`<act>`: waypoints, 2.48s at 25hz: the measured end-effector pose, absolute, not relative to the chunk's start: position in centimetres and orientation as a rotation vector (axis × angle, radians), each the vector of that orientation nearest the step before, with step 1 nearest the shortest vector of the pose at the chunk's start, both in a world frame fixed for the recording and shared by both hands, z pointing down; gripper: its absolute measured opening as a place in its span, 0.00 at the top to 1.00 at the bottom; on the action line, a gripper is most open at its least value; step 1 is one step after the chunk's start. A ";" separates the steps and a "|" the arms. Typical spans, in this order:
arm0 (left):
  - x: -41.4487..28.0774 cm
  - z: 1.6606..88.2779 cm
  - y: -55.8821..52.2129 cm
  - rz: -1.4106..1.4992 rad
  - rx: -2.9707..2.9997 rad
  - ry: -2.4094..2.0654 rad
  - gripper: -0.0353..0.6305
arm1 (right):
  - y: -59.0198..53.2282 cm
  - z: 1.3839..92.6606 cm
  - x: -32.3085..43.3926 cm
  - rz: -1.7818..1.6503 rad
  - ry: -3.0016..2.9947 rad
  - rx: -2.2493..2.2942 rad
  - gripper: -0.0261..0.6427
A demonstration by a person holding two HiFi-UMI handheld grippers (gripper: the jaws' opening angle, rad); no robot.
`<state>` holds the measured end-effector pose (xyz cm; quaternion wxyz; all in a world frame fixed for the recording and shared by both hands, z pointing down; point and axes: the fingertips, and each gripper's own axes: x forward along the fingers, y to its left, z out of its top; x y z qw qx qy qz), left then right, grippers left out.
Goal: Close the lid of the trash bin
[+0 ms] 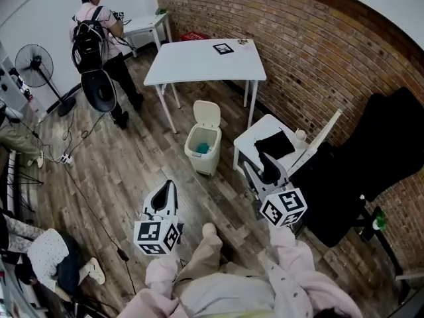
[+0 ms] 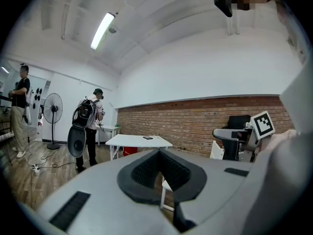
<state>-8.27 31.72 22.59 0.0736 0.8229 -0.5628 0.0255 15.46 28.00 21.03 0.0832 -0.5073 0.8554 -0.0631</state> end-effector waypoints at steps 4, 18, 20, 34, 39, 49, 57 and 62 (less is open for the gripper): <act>-9.3 23.6 28.0 0.087 2.452 -1.672 0.96 | 24.5 22.2 14.9 -0.251 2.549 -1.555 0.66; -11.8 25.0 16.6 0.089 2.430 -1.608 0.96 | 13.4 24.1 11.9 -0.319 2.606 -1.592 0.66; -12.1 25.1 15.3 0.088 2.434 -1.602 0.96 | 12.3 24.2 11.7 -0.315 2.600 -1.602 0.66; -11.5 27.7 7.7 0.142 2.382 -1.569 0.96 | 4.2 26.5 12.8 -0.387 2.609 -1.637 0.66; -11.3 29.4 3.2 0.179 2.337 -1.568 0.96 | -0.9 28.5 12.8 -0.446 2.640 -1.626 0.66; -11.4 33.7 -6.3 0.227 2.212 -1.579 0.96 | -12.2 33.4 11.5 -0.541 2.804 -1.574 0.66; -11.3 38.2 -12.3 0.292 2.125 -1.575 0.96 | -20.2 38.8 10.0 -0.612 2.919 -1.519 0.66; -11.5 42.6 -15.0 0.359 2.045 -1.569 0.96 | -24.3 43.8 9.2 -0.672 3.033 -1.469 0.66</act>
